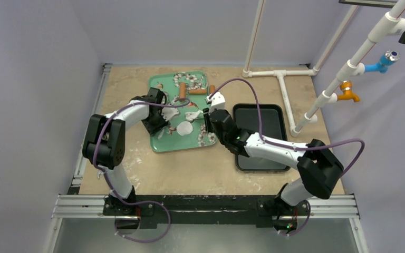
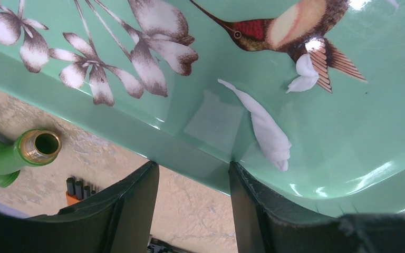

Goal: Roll out the dumpling wrappers from the dough
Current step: Remove the dumpling wrapper from the work surface.

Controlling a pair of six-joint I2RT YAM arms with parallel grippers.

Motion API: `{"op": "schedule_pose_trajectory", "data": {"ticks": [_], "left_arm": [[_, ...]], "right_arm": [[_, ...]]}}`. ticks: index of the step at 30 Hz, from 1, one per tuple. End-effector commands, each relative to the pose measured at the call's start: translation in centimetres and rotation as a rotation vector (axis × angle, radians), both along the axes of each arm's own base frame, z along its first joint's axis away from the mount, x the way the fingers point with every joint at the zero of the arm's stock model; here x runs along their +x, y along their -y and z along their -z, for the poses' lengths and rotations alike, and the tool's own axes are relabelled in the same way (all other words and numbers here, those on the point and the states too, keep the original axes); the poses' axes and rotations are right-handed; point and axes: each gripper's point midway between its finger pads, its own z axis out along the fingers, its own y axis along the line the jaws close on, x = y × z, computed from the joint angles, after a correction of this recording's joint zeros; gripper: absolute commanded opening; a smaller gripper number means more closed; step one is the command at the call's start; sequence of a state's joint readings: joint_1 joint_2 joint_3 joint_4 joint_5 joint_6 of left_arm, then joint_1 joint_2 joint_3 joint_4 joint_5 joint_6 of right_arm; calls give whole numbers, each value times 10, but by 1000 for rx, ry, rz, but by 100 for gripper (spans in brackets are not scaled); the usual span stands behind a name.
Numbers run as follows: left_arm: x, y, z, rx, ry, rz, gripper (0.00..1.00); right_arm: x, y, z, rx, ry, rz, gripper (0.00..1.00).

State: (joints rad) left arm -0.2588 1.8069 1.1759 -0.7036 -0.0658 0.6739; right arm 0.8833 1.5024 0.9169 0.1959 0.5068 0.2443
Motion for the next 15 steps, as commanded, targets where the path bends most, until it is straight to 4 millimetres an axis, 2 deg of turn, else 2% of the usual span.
{"op": "schedule_pose_trajectory", "data": {"ticks": [1,10,15], "left_arm": [[-27,2,3,6,-82,49,50],[-27,2,3,8,-83,49,50],[-27,2,3,8,-82,49,50]], "right_arm": [[24,4,-24,27,80,82,0],[44,4,-26,17,95,92,0],[55,-6,-29,12,105,77,0]]}}
